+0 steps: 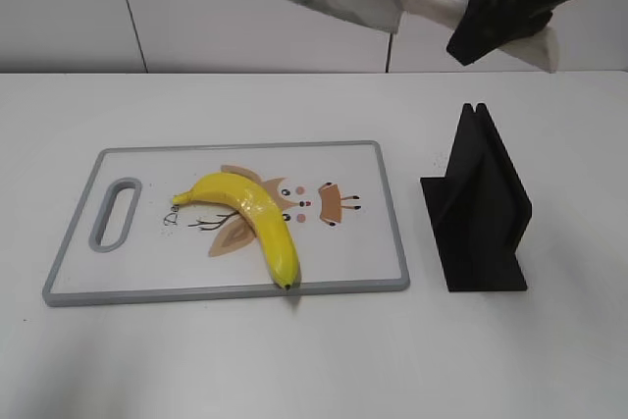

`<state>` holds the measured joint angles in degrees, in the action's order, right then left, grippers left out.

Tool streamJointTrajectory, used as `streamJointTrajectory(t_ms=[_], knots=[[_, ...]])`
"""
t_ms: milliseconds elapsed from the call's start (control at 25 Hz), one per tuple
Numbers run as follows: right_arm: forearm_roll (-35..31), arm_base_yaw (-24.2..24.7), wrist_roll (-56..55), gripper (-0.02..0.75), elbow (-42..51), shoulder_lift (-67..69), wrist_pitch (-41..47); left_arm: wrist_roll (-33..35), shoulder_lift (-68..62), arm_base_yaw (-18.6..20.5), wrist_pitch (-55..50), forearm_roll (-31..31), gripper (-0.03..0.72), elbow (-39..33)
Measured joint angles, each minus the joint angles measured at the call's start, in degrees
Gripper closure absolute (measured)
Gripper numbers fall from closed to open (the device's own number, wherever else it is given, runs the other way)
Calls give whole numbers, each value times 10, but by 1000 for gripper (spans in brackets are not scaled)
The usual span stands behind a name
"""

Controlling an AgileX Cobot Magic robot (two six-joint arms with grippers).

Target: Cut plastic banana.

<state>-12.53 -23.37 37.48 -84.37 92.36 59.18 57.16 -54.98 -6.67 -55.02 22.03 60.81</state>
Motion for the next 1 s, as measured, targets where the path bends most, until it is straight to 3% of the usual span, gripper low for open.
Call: streamJointTrajectory(t_ms=[200,440,680,1000], knots=[[-23,0,86,571,-43,60,20,73,-115,-25,-24,27,142,110],[-82,0,233,571,-90,127,46,145,-233,-86,-55,35,142,187],[-114,0,325,571,-123,169,67,200,-326,-131,-50,35,142,204],[-138,1,375,571,-127,170,71,205,-392,-135,-13,35,145,205]])
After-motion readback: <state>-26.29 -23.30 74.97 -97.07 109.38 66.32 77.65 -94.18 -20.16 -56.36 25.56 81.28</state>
